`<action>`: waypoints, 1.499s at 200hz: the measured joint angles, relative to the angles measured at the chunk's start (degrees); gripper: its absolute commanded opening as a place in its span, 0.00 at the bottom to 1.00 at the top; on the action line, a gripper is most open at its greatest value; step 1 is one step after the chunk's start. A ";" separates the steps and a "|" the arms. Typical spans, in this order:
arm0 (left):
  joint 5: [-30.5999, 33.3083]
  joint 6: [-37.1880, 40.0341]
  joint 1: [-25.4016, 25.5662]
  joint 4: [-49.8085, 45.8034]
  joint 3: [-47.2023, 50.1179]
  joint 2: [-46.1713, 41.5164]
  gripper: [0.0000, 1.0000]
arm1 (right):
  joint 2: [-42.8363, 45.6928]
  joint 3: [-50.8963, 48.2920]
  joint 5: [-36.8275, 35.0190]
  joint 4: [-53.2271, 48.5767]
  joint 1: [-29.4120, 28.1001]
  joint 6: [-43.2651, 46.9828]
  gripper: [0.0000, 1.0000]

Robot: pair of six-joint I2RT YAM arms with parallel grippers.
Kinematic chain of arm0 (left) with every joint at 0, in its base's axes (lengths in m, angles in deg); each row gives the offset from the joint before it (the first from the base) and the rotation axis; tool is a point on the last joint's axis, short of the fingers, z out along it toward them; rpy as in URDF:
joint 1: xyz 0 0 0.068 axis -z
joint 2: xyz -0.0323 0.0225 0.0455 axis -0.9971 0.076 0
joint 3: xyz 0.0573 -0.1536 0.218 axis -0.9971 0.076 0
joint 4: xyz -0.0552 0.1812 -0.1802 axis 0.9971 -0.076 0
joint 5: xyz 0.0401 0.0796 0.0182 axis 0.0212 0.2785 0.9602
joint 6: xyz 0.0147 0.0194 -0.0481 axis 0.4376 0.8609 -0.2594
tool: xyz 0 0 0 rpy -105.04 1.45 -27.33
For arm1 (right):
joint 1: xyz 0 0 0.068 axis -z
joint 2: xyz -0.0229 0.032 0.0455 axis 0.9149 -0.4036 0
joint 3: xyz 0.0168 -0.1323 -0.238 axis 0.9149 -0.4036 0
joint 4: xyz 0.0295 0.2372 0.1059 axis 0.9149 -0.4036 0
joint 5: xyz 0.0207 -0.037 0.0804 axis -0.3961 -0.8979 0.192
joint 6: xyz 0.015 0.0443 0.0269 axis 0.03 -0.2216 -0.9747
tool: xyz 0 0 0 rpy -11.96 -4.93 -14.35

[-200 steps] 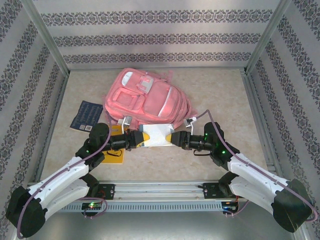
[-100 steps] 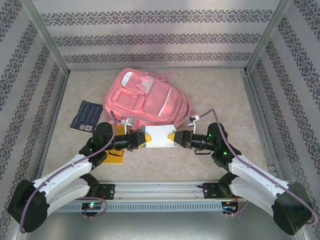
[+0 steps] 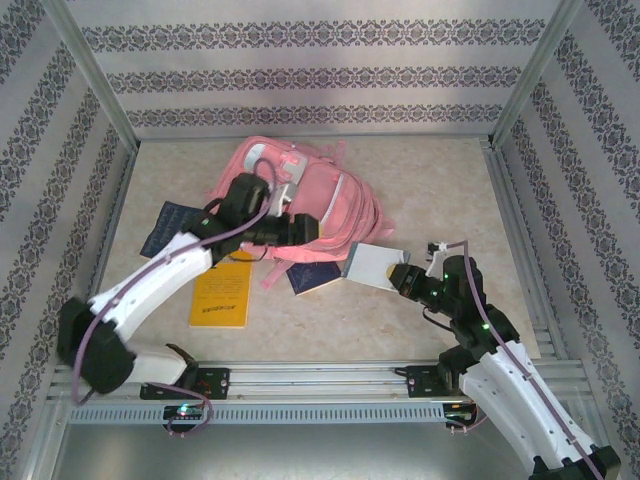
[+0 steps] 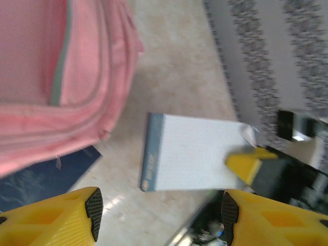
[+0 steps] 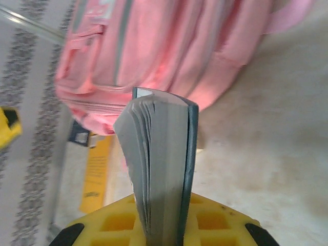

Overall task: Pack the student bag
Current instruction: Open the student bag at the top-center of the table.

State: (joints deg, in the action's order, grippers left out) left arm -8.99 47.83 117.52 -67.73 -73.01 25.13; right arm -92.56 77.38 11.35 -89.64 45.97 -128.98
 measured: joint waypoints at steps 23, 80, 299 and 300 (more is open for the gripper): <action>3.32 4.52 0.00 -5.29 -12.66 12.33 0.59 | 0.57 1.44 -4.87 -4.96 0.00 3.19 0.00; 11.63 12.48 -0.50 -16.76 -43.93 38.07 0.56 | 1.88 2.03 -9.33 -7.69 0.24 6.78 0.00; 5.79 8.55 -1.68 -32.41 -71.60 57.05 0.00 | 7.85 1.01 -17.35 -8.85 1.01 6.38 0.00; 5.77 8.55 -1.68 -32.50 -71.76 57.02 0.00 | 7.93 1.05 -17.46 -8.90 1.01 6.34 0.00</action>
State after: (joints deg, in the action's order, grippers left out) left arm -3.22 56.38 115.84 -100.23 -144.77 82.16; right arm -84.63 78.43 -6.11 -98.53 46.97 -122.65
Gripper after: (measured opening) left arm 0.051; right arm 0.157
